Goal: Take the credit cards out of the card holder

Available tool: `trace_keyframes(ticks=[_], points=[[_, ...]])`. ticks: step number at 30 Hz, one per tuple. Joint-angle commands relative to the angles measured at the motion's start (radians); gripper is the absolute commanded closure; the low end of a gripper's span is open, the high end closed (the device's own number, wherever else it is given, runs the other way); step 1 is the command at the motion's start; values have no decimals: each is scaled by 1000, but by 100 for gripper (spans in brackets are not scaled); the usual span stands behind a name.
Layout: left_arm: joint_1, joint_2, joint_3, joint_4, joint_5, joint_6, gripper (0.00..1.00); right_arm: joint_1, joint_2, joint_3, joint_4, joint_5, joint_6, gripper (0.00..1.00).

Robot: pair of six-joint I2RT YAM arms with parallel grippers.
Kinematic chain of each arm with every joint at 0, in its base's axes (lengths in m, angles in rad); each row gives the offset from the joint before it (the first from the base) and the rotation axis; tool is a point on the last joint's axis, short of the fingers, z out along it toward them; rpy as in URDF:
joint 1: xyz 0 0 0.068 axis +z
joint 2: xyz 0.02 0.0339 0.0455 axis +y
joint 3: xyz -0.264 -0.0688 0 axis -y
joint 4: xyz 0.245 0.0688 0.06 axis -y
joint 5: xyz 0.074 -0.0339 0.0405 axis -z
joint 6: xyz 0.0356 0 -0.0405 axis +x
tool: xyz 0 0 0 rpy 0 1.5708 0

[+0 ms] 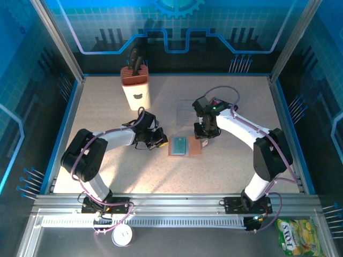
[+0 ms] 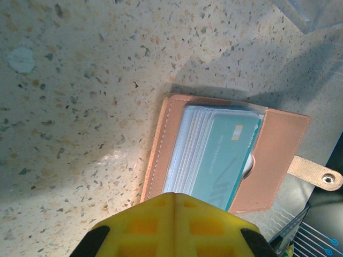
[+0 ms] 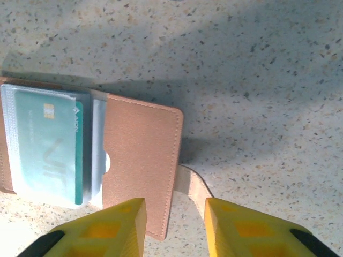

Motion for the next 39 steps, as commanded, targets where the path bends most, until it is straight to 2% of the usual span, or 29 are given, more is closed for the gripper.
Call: trace_keyframes(ticks=[1,4,8,15,27,39], points=[[-6,-19,19,-27,20,16,100,27,42,13,-19,-30,16,64],[-7,-17,20,-24,23,14,100,32,70,-3,8,-67,32,58],[-9,-20,17,-25,23,16,100,29,86,-29,13,-44,39,50],[-11,-16,15,-23,23,16,100,8,125,-76,36,-44,31,29],[-11,-6,2,2,30,-1,100,-15,149,-150,162,-193,41,29],[-11,-9,4,-7,28,5,100,-2,152,-134,193,-247,51,31]])
